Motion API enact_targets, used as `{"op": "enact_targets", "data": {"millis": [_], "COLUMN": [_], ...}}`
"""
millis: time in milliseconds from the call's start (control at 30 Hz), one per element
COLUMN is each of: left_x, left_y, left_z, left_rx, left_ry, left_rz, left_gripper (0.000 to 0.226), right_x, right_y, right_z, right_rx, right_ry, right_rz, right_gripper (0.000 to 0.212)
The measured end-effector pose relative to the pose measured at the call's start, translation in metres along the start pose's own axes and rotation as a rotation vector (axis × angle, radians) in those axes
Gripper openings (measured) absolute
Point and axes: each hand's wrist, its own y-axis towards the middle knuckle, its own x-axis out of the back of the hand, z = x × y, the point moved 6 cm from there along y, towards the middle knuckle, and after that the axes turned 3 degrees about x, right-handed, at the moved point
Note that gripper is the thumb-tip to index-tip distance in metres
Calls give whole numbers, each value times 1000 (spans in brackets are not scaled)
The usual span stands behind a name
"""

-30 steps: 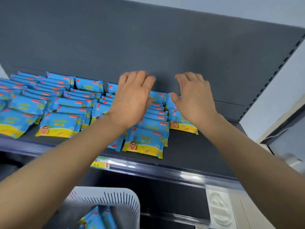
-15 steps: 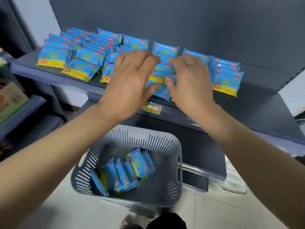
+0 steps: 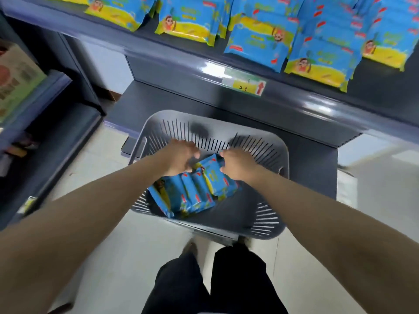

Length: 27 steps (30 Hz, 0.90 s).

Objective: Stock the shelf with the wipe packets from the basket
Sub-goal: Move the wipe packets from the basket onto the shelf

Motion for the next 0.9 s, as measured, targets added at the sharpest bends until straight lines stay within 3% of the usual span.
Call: {"op": "enact_targets", "data": {"millis": [200,300,400,467,533,567,633,733,900], "left_x": [-70,-93,-104,-103,-98,-92,-76,-40,49], "left_y": [26,32,36,37,37,37,34,30,28], "left_z": [24,30,33,33,32,30,26,20,-7], "left_rx": [45,80,104,120,119,109,87,92,57], "left_ry": [121,137,111,66,49,53,62,-3,-101], "left_rz": [298,423,445,447,467,466,417,289,82], "left_gripper": [62,68,60,54,50,48,43,37,39], "right_x": [-70,-92,-102,-102,-92,-84,-65,-24,69], "right_y": [27,35,37,38,38,37,35,20,-18], "right_z": [-10,-11,-15,-16,-15,-14,-15,-19,-32], "right_rx": [-121,-196,-285,-303,-280,-266,-231,-186,-144], "right_ry": [188,356,403,425,397,381,342,303,276], "right_rz": [227,248,253,250,231,212,173,107,-21], "right_gripper": [26,40,43,38,18,10,29,34,16]}}
